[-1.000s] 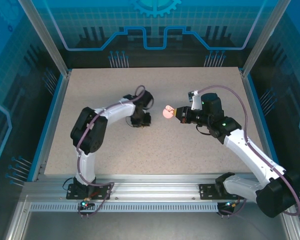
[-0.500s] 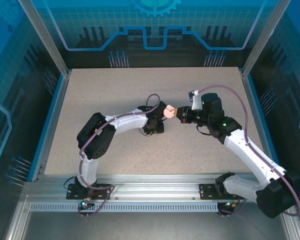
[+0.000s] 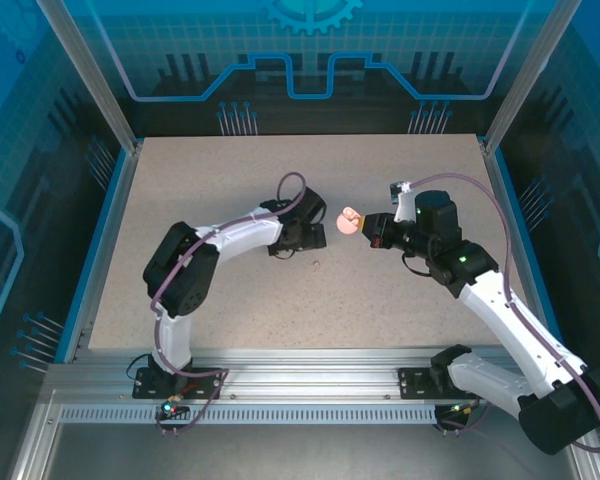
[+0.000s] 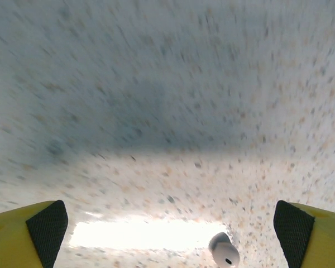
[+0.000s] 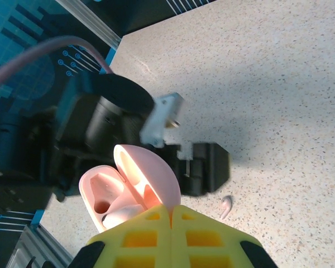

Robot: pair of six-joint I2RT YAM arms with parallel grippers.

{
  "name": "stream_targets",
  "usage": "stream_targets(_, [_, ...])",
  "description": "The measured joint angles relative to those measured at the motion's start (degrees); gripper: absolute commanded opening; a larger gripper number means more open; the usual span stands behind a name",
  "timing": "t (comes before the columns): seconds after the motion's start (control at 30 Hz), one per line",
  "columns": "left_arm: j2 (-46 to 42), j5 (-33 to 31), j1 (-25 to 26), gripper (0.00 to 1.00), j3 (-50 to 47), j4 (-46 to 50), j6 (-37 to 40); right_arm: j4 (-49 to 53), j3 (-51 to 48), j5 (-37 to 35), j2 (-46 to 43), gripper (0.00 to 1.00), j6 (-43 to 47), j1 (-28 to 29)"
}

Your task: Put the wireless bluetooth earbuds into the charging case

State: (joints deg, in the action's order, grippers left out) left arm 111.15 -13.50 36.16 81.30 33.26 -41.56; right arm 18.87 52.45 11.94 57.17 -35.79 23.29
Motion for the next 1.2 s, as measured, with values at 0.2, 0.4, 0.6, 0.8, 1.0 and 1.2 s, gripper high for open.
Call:
stream_targets(0.2, [-10.8,-5.7,-2.0,0.99,0.8,-0.3,7.3,1.8,0.0,-1.3,-1.2,0.0,0.1,-0.1])
stream_targets(0.4, [-24.3,-11.7,-2.4,0.99,-1.1,-7.3,15.6,2.6,0.2,-1.5,-1.3,0.0,1.6,-0.1])
stream_targets(0.6, [-33.1,-4.0,-7.8,0.99,-10.5,-20.2,22.1,3.1,2.6,-2.0,1.1,0.0,5.7,0.2])
stream_targets(0.8, [-38.4,1.0,-9.9,0.99,-30.6,-39.6,21.7,3.0,6.5,-3.5,6.3,0.0,8.9,3.0])
stream_targets(1.0, [-39.1,8.8,-12.7,0.99,-36.1,-50.5,15.7,3.0,12.9,-6.3,12.1,0.0,10.4,5.6])
stream_targets(1.2, [-36.8,26.6,-13.4,0.99,-38.1,-68.7,8.0,3.1,20.0,-8.2,18.3,0.0,8.5,5.7])
